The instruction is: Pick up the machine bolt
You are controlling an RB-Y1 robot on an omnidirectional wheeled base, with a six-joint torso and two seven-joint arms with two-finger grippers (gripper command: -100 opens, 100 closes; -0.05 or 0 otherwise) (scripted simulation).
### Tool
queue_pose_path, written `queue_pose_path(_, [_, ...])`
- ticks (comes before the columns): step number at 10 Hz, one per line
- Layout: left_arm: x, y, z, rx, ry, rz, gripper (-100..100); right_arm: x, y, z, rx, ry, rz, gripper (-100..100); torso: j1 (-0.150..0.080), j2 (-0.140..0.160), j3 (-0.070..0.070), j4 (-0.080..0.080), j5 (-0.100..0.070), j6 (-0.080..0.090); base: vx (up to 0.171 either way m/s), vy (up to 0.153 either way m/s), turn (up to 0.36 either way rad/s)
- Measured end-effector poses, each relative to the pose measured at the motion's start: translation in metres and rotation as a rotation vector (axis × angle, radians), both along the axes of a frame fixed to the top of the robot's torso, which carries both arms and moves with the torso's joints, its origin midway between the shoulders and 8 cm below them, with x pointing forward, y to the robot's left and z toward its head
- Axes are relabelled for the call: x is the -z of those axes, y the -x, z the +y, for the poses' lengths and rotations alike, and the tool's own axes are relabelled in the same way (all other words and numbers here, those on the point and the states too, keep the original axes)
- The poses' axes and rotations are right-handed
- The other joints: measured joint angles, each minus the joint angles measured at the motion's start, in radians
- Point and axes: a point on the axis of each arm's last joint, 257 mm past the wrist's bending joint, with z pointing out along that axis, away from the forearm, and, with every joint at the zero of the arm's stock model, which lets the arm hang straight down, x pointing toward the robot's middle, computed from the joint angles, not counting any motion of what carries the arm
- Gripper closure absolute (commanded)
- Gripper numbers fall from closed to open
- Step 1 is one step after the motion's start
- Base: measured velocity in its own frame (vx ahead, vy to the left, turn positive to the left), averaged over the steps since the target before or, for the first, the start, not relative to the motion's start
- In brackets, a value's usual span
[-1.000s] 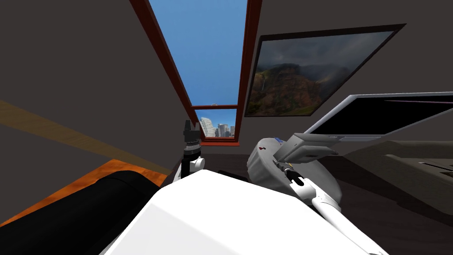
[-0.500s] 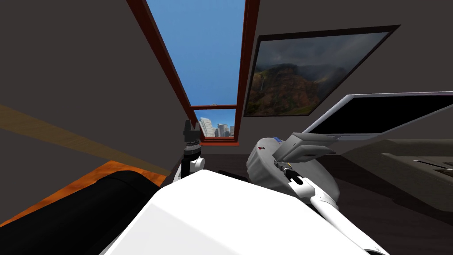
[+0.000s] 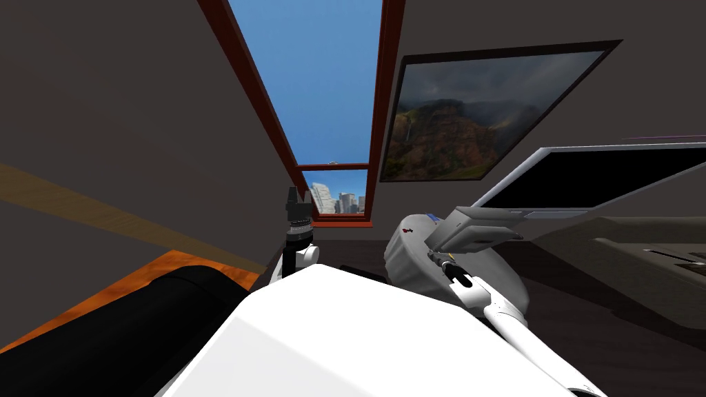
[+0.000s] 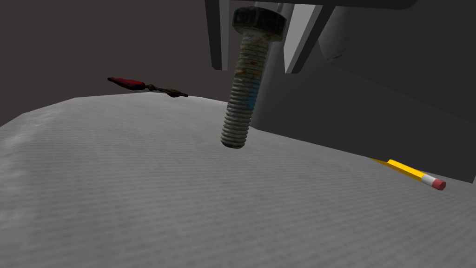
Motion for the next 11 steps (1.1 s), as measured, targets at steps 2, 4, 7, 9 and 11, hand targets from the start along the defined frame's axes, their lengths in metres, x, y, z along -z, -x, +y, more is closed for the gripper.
queue_pose_path(2, [0.0, 0.0, 0.0, 0.0, 0.0, 0.0, 0, -0.002, 0.007, -0.008, 0.026, -0.011, -0.017, 100, 0.002, 0.0, 0.0, 0.0, 0.0, -0.001, -0.008, 0.02, 0.057])
queue_pose_path(4, [0.0, 0.0, 0.0, 0.0, 0.0, 0.0, 0, -0.003, 0.015, -0.017, 0.044, -0.02, -0.028, 100, 0.001, 0.001, 0.001, 0.0, 0.0, -0.001, -0.012, 0.021, 0.135])
queue_pose_path(7, [0.0, 0.0, 0.0, 0.0, 0.0, 0.0, 0, -0.007, 0.018, -0.024, 0.056, -0.021, -0.041, 100, 0.0, 0.0, 0.0, 0.0, 0.0, 0.0, -0.003, 0.011, 0.051])
queue_pose_path(9, [0.0, 0.0, 0.0, 0.0, 0.0, 0.0, 0, -0.007, 0.029, -0.035, 0.083, -0.03, -0.052, 100, 0.001, 0.001, 0.0, 0.0, 0.0, 0.0, -0.006, 0.014, 0.055])
queue_pose_path(11, [0.0, 0.0, 0.0, 0.0, 0.0, 0.0, 0, -0.01, 0.03, -0.036, 0.081, -0.024, -0.053, 100, 0.0, 0.001, 0.0, 0.0, 0.0, 0.0, -0.003, 0.01, 0.084])
